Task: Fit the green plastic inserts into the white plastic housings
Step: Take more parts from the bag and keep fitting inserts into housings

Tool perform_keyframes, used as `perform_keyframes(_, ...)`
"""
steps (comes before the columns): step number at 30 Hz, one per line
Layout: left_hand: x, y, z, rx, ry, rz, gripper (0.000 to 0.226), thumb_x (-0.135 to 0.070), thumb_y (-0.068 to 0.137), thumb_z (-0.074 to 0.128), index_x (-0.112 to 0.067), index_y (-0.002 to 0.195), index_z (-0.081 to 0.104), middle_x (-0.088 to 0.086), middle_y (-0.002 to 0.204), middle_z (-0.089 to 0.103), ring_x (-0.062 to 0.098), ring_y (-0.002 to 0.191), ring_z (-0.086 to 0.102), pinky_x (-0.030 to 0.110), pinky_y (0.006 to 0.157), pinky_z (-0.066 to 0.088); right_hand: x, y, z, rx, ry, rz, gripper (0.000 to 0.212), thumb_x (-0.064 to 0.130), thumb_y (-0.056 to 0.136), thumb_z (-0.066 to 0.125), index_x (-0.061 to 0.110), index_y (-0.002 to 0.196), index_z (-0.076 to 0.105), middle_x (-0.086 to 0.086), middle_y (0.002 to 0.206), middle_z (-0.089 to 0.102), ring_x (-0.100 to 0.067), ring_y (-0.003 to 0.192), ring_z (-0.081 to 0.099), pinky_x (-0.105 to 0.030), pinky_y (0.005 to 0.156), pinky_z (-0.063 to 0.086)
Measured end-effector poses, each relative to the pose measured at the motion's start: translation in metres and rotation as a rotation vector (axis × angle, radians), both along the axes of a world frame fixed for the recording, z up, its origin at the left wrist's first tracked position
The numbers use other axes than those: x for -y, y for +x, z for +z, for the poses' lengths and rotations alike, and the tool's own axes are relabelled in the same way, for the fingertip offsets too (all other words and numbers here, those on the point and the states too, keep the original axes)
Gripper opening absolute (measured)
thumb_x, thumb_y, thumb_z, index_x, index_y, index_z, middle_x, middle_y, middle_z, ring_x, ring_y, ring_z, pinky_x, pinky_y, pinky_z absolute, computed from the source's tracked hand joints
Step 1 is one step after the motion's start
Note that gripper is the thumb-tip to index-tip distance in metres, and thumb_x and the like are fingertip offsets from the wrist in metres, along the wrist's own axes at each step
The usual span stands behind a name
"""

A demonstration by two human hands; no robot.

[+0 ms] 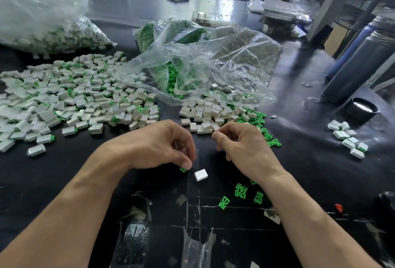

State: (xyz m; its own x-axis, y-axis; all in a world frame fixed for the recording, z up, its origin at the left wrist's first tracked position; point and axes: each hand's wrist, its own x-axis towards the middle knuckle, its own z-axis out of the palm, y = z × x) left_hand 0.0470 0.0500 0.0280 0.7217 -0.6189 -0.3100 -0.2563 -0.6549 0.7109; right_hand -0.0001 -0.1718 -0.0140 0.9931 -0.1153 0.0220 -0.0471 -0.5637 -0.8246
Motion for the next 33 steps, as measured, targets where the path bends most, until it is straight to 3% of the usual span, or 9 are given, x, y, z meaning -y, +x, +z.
perform_keyframes(5, 0.002, -0.001, -0.003, 0.06, 0.124, -0.028, 0.02, -0.017, 0.078, 0.087, -0.031, 0.084, 0.075, -0.011, 0.076, 0.067, 0.002, 0.066, 0.058, 0.027, 0.071, 0.051, 0.001, -0.003, 0.005, -0.009, -0.035, 0.078, 0.014, 0.044, 0.096, 0.07, 0.033, 0.088, 0.073, 0.01, 0.081, 0.073, -0.003, 0.068, 0.065, -0.029, 0.071, 0.056)
perform_keyframes(8, 0.005, -0.002, -0.003, 0.11, 0.139, 0.001, 0.019, -0.022, 0.078, 0.087, -0.033, 0.082, 0.072, -0.013, 0.079, 0.068, 0.003, 0.07, 0.062, 0.029, 0.073, 0.054, 0.005, -0.006, 0.011, -0.075, -0.092, 0.23, 0.014, 0.05, 0.091, 0.074, 0.036, 0.09, 0.073, 0.013, 0.082, 0.072, -0.002, 0.073, 0.065, -0.023, 0.068, 0.052)
perform_keyframes(11, 0.008, -0.003, -0.004, 0.175, 0.117, 0.041, 0.017, -0.023, 0.08, 0.085, -0.03, 0.08, 0.07, -0.01, 0.079, 0.069, 0.006, 0.075, 0.063, 0.03, 0.073, 0.055, 0.009, -0.01, 0.02, -0.182, -0.085, 0.407, 0.028, 0.056, 0.076, 0.086, 0.039, 0.094, 0.075, 0.016, 0.08, 0.067, 0.001, 0.068, 0.058, -0.018, 0.062, 0.047)
perform_keyframes(14, 0.012, -0.003, -0.006, 0.216, 0.105, 0.052, 0.017, -0.023, 0.082, 0.084, -0.031, 0.083, 0.069, -0.012, 0.083, 0.068, 0.005, 0.079, 0.063, 0.03, 0.077, 0.055, 0.007, -0.009, 0.023, -0.152, -0.237, 0.488, 0.029, 0.051, 0.073, 0.09, 0.043, 0.097, 0.075, 0.016, 0.089, 0.063, 0.001, 0.073, 0.056, -0.018, 0.064, 0.046)
perform_keyframes(21, 0.018, -0.001, -0.017, 0.324, 0.063, 0.108, 0.013, -0.031, 0.087, 0.079, -0.037, 0.088, 0.067, -0.016, 0.085, 0.065, -0.002, 0.078, 0.06, 0.022, 0.071, 0.049, 0.007, -0.006, 0.013, -0.063, -0.103, 0.307, 0.013, 0.047, 0.086, 0.08, 0.035, 0.089, 0.075, 0.011, 0.083, 0.07, -0.003, 0.072, 0.062, -0.021, 0.065, 0.05)
perform_keyframes(23, 0.019, 0.0, -0.021, 0.335, 0.015, 0.139, 0.017, -0.032, 0.085, 0.081, -0.038, 0.086, 0.065, -0.016, 0.083, 0.065, -0.003, 0.077, 0.06, 0.019, 0.069, 0.046, 0.008, -0.003, 0.009, -0.017, -0.038, 0.223, 0.012, 0.042, 0.09, 0.079, 0.031, 0.09, 0.076, 0.009, 0.079, 0.072, -0.007, 0.071, 0.064, -0.028, 0.068, 0.053)
perform_keyframes(27, 0.024, 0.002, -0.029, 0.285, -0.201, 0.245, 0.019, -0.031, 0.082, 0.085, -0.036, 0.09, 0.068, -0.013, 0.084, 0.068, -0.002, 0.072, 0.061, 0.019, 0.071, 0.05, 0.008, 0.001, 0.005, 0.014, 0.137, 0.128, 0.01, 0.034, 0.094, 0.076, 0.025, 0.09, 0.076, 0.015, 0.058, 0.062, 0.002, 0.053, 0.051, -0.012, 0.054, 0.039)
perform_keyframes(30, 0.029, 0.003, -0.03, 0.173, -0.495, 0.308, 0.015, -0.02, 0.082, 0.085, -0.026, 0.091, 0.074, -0.008, 0.08, 0.072, 0.003, 0.067, 0.059, 0.018, 0.066, 0.049, 0.004, 0.002, 0.003, 0.021, 0.235, 0.119, 0.015, 0.033, 0.098, 0.071, 0.022, 0.09, 0.077, 0.005, 0.057, 0.058, -0.009, 0.053, 0.049, -0.017, 0.051, 0.037)
perform_keyframes(33, 0.032, 0.002, -0.03, 0.077, -0.668, 0.322, 0.01, -0.016, 0.084, 0.083, -0.018, 0.09, 0.075, -0.006, 0.076, 0.072, 0.007, 0.066, 0.058, 0.017, 0.062, 0.046, -0.003, 0.001, 0.002, -0.008, 0.378, 0.131, 0.025, 0.033, 0.102, 0.065, 0.019, 0.085, 0.076, -0.006, 0.061, 0.057, -0.017, 0.054, 0.044, -0.018, 0.045, 0.031)
